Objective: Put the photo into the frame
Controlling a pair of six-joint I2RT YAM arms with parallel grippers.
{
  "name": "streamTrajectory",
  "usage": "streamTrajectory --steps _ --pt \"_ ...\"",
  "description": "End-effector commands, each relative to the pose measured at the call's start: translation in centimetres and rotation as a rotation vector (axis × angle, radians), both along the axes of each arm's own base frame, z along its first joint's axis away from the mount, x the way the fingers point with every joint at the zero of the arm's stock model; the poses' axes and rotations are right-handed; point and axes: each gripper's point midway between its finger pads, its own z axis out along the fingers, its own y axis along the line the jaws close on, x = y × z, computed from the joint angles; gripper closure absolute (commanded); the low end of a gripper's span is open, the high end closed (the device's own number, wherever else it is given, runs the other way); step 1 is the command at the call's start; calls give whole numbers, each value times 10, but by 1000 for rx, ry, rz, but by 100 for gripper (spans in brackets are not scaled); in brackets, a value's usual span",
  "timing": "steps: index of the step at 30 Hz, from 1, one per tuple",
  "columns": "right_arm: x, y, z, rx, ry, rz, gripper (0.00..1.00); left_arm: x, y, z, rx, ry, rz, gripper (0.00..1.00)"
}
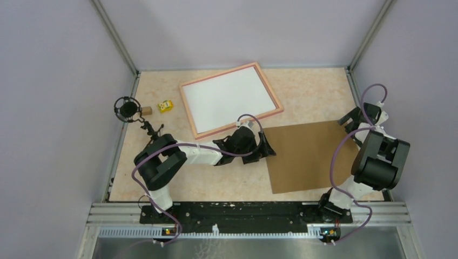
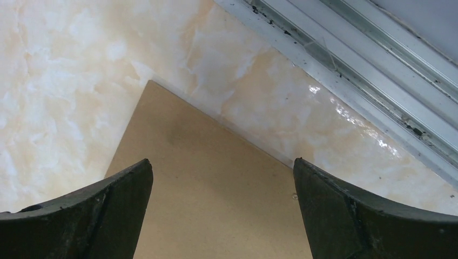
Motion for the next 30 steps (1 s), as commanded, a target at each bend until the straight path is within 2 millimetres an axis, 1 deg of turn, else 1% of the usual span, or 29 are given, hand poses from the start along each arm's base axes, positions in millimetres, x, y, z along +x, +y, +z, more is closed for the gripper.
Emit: streamTrajectory --steps 1,6,9,11,14,19,21,24,29,30 --pt "17 -6 10 6 -43 15 1 16 -11 17 -52 -90 25 1" --pt "9 -7 9 10 -33 -4 1 20 -20 15 -65 -84 17 1" --pt "8 -3 5 31 -28 5 1 21 -23 11 -74 -68 28 1" --pt "11 3 3 57 -44 22 1 21 -24 8 -84 -56 33 1" --pt "13 6 3 70 -64 30 1 21 -29 6 -113 -23 29 1" --pt "19 14 -1 114 -85 53 1 24 -41 14 -209 15 28 1" --pt "22 18 -2 135 -97 71 1 27 -45 23 -253 9 27 1" --pt "22 22 -5 155 -101 79 1 35 -46 48 -323 -48 30 2" --pt "30 27 -2 171 -142 108 1 46 -36 88 -405 -103 58 5" --pt "31 27 -1 175 -148 110 1 48 -33 99 -433 -124 62 6"
